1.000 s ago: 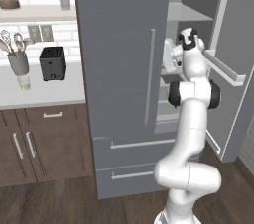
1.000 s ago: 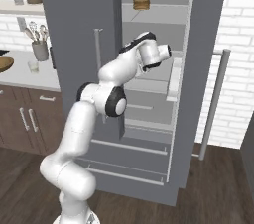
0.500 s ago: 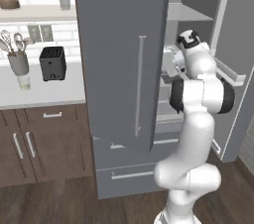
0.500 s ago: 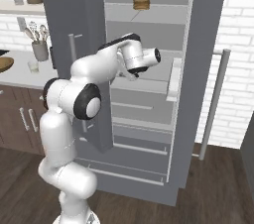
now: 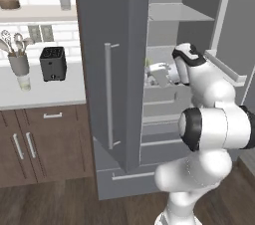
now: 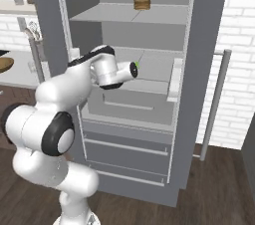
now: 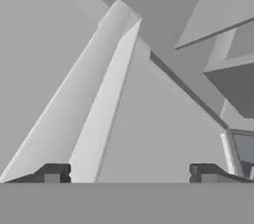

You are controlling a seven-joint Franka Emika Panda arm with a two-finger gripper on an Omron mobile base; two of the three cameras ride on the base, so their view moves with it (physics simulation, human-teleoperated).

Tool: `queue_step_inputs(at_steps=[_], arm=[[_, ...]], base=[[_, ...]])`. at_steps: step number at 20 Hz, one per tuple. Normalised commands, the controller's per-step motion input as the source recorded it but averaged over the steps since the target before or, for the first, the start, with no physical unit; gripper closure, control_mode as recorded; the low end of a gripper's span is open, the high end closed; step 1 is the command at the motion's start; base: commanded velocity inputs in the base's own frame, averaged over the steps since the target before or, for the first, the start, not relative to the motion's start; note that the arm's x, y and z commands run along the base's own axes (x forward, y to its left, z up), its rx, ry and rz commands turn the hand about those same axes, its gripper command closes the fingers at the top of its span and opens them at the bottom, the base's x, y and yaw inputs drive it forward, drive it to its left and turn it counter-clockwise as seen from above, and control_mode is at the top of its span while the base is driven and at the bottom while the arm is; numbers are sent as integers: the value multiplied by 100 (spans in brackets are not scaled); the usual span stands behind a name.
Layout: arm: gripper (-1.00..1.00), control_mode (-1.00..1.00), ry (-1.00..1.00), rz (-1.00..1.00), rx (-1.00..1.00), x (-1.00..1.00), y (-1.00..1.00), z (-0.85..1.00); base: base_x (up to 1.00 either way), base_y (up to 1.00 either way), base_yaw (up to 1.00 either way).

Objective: Grab a lemon wedge from the fridge and one ice cube from the ice bowl, and put them in the glass of lemonade.

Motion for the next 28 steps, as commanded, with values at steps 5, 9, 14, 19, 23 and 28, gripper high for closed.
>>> queue_step_inputs(at_steps=[5,9,14,19,23,28], arm=[[-100,-100,0,8,0,-50,100,-22],[-100,-100,0,0,0,-18,100,-31],[-100,-100,-3,-5,0,-23,84,0],[-100,-100,-24,-22,-5,-45,-28,2],[-100,-100,-10,-21,-32,-34,-85,-8],[-100,-100,-8,-29,-46,-36,-83,-14]], base=[[0,0,0],[0,0,0],[0,0,0],[0,0,0],[0,0,0],[0,0,0]])
